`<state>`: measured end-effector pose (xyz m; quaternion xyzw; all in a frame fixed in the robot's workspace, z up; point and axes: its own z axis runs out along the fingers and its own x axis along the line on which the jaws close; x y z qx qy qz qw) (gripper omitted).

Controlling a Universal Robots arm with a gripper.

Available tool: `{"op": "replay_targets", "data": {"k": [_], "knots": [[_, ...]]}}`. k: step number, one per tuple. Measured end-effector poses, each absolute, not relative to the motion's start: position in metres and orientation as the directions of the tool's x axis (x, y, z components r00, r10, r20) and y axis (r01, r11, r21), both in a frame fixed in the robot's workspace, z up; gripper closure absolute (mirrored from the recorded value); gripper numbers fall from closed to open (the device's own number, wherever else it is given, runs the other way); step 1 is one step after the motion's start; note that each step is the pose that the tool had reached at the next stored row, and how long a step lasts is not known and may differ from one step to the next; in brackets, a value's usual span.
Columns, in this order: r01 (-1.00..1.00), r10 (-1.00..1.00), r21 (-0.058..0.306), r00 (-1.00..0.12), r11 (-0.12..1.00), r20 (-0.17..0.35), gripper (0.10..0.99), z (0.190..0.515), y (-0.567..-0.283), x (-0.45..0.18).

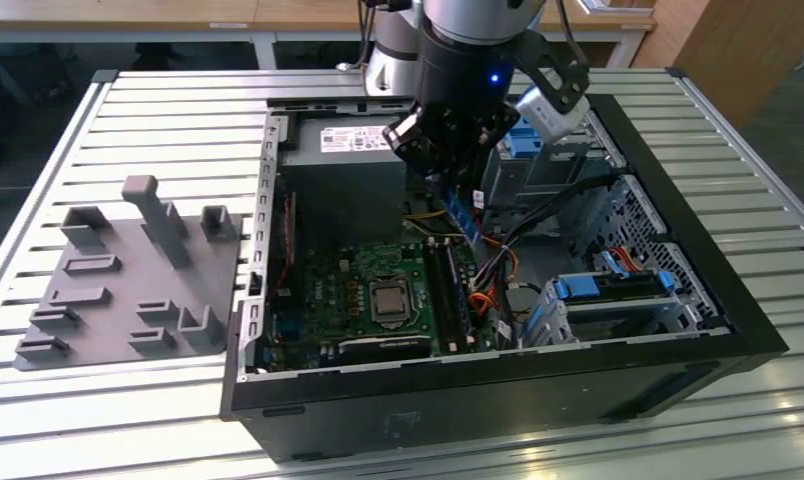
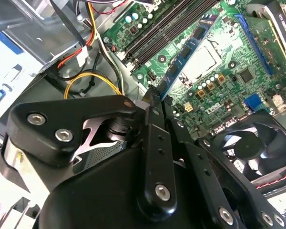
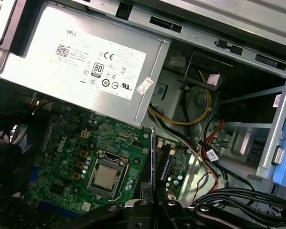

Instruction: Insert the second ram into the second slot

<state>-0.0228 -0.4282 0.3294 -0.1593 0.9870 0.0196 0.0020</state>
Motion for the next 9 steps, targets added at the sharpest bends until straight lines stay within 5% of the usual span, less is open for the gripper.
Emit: {"op": "replay_targets", "data": {"k": [9], "knots": [[-0.312, -0.312, 0.040, -0.950, 0.949, -0.008, 0.945, 0.3292, -0.4312, -0.0223]]}}
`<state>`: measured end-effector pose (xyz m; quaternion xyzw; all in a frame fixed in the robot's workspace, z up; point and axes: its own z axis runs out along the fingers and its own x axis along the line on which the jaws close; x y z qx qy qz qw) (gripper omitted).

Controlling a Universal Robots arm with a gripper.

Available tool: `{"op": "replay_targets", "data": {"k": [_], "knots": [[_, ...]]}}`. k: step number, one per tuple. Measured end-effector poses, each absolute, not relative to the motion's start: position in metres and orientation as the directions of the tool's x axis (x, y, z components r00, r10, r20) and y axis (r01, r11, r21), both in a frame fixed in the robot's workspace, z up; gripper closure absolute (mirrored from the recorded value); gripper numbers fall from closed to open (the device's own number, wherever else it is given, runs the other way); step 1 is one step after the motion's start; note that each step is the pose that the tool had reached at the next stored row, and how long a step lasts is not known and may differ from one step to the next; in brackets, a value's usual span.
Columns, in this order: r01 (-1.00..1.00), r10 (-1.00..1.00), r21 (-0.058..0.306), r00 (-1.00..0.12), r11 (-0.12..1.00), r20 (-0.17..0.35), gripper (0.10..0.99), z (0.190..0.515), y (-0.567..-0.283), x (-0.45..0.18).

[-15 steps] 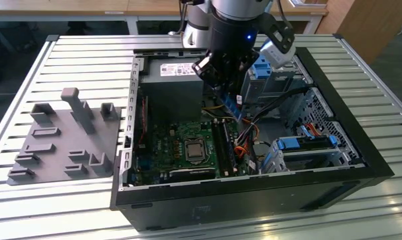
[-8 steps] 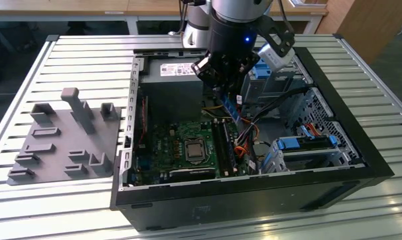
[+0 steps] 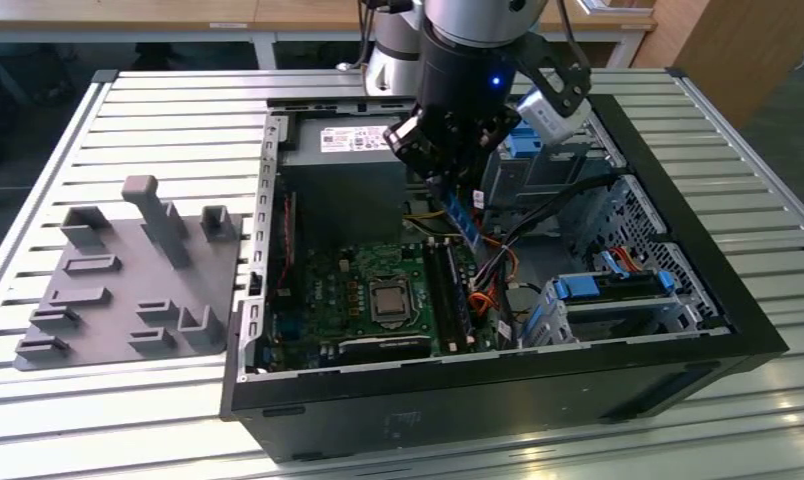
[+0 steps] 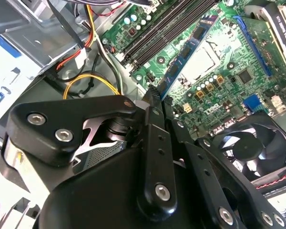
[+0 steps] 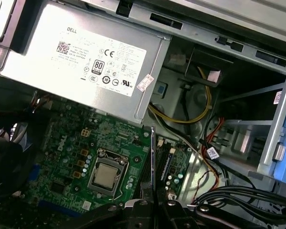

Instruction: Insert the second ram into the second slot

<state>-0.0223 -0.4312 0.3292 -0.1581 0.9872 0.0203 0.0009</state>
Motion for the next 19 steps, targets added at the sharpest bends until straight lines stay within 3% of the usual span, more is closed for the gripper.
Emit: {"op": "replay_targets", "data": {"k": [8, 19], "knots": [[-0.289, -0.289, 0.042, -0.957, 0.956, -0.001, 0.945, 0.3290, -0.4394, -0.0223], [-0.099, -0.099, 0.042, -0.995, 0.994, -0.001, 0.945, 0.3227, -0.4394, -0.0222]]}}
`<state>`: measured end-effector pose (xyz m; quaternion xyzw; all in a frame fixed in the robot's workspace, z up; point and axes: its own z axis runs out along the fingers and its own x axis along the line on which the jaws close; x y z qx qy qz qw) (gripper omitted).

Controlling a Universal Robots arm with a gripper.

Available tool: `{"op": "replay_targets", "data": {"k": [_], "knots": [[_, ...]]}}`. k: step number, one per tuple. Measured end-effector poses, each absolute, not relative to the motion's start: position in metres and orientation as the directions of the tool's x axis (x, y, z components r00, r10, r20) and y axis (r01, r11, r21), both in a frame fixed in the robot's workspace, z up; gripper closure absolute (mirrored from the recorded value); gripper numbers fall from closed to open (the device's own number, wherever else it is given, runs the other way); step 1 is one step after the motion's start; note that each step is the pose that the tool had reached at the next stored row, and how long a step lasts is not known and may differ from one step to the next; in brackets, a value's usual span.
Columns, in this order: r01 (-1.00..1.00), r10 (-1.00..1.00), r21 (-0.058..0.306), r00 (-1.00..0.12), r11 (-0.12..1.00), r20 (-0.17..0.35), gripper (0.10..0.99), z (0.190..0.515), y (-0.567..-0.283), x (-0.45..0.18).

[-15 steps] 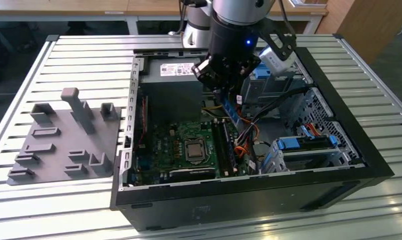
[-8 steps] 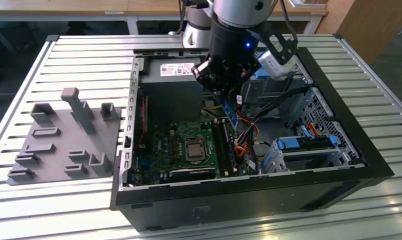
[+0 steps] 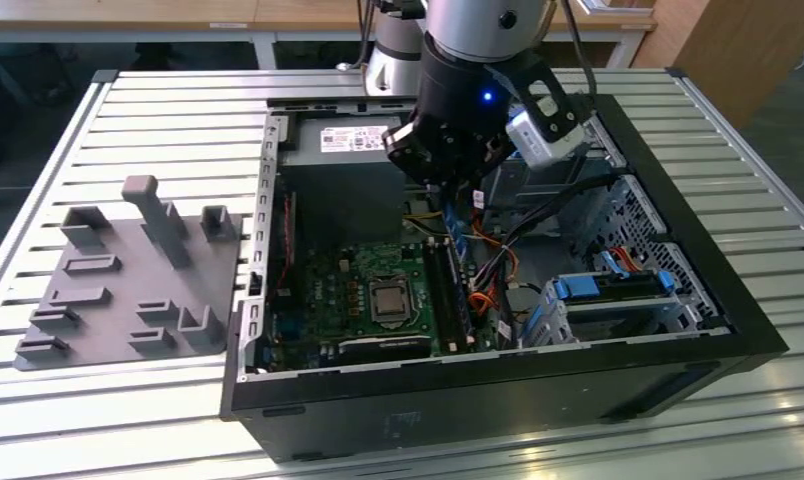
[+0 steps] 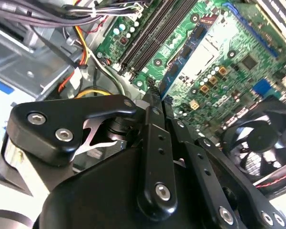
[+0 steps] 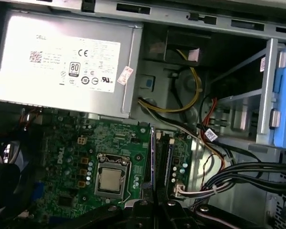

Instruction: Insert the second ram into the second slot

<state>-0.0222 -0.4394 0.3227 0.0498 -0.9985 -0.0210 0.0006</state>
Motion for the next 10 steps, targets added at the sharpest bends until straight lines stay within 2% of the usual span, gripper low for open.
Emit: {"op": "replay_targets", "data": {"k": [10], "knots": [[0.066, 0.066, 0.042, -0.998, 0.997, -0.001, 0.945, 0.309, -0.439, -0.022]]}}
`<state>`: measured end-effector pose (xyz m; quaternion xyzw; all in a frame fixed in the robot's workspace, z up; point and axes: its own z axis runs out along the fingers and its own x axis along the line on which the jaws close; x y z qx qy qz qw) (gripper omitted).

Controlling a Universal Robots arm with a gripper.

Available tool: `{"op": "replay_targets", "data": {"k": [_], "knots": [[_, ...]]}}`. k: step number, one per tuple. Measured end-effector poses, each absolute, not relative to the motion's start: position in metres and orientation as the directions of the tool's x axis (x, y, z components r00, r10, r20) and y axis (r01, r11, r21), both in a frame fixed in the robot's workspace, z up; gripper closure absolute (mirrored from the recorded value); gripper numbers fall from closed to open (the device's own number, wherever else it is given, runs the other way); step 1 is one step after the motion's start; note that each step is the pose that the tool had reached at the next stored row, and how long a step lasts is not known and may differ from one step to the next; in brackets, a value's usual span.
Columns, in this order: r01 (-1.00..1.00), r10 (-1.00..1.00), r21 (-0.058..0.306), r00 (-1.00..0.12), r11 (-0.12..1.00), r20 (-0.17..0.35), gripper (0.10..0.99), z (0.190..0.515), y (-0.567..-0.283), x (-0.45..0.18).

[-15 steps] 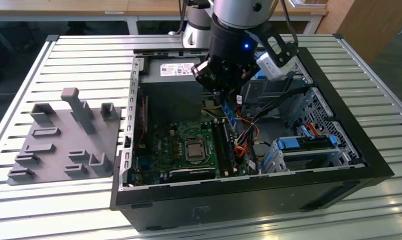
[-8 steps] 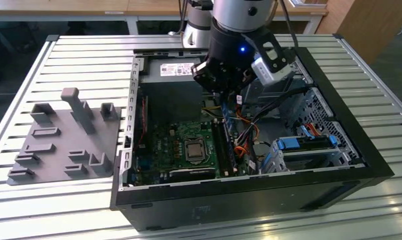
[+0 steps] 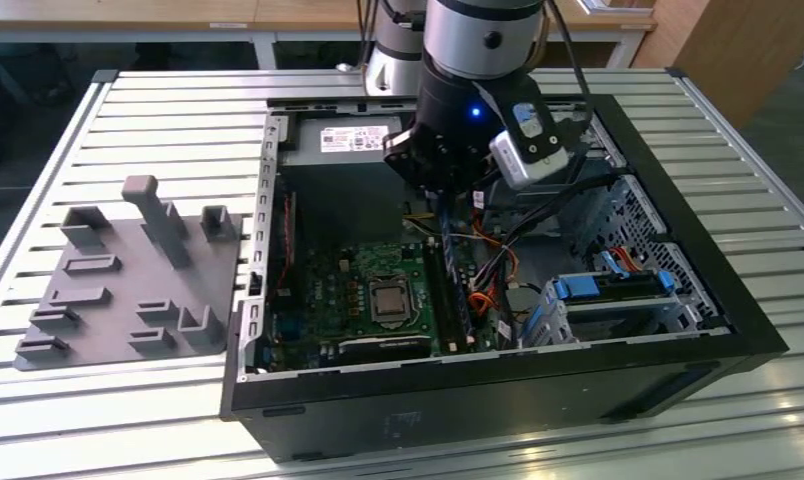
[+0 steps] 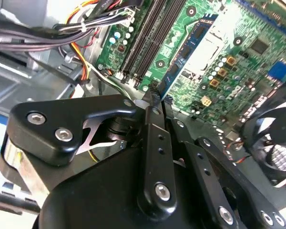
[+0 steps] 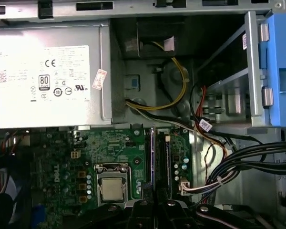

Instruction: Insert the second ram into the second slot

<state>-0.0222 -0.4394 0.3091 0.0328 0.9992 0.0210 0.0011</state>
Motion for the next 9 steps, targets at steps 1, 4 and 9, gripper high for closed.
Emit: {"op": "replay_targets", "data": {"k": [1, 4, 9], "knots": [[0.069, 0.069, 0.042, -0.998, 0.997, -0.001, 0.945, 0.307, -0.439, -0.022], [0.073, 0.073, 0.042, -0.997, 0.996, -0.001, 0.945, 0.304, -0.443, -0.022], [0.072, 0.072, 0.042, -0.997, 0.997, 0.002, 0.945, 0.301, -0.452, -0.022]]}}
